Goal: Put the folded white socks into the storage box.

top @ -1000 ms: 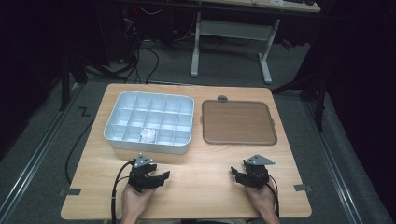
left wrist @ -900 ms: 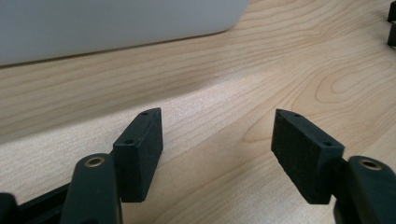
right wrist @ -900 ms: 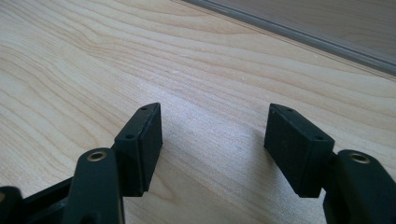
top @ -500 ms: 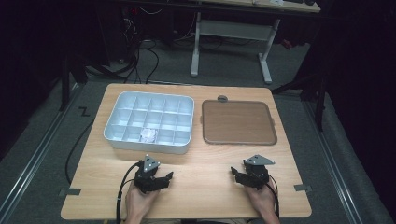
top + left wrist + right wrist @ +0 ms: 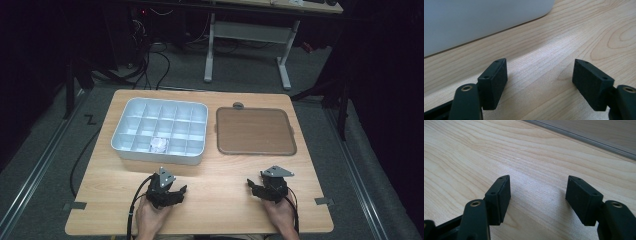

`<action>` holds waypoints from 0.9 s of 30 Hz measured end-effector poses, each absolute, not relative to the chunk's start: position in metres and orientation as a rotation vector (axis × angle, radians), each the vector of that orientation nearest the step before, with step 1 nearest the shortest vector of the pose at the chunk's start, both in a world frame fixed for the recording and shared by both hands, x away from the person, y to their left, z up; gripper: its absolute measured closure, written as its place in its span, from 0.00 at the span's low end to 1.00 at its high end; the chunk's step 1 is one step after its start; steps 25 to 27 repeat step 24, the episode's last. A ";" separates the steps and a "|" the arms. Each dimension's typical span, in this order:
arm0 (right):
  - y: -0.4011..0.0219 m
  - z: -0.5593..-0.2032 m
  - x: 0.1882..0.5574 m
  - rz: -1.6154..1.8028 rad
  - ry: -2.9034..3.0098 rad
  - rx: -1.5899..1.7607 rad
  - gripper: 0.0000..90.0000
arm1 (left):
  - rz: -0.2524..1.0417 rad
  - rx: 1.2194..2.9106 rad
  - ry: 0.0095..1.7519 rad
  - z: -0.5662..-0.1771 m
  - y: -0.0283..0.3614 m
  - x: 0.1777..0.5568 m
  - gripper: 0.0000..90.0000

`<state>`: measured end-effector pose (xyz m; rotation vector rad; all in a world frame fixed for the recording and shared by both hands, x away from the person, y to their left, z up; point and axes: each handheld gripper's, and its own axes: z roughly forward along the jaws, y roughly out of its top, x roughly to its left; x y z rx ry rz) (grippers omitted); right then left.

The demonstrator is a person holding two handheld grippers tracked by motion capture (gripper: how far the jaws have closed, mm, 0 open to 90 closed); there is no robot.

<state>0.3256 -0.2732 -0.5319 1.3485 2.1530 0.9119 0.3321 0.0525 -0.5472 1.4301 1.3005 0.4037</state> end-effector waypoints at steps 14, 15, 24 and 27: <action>-0.273 -0.532 0.326 0.912 2.154 1.347 0.41 | 0.407 1.430 1.300 -0.547 0.052 0.332 0.31; -0.273 -0.532 0.326 0.912 2.154 1.347 0.41 | 0.407 1.431 1.300 -0.547 0.052 0.332 0.31; -0.273 -0.532 0.326 0.912 2.154 1.350 0.40 | 0.403 1.430 1.303 -0.547 0.053 0.332 0.31; -0.273 -0.532 0.326 0.912 2.154 1.350 0.40 | 0.403 1.430 1.303 -0.547 0.053 0.332 0.31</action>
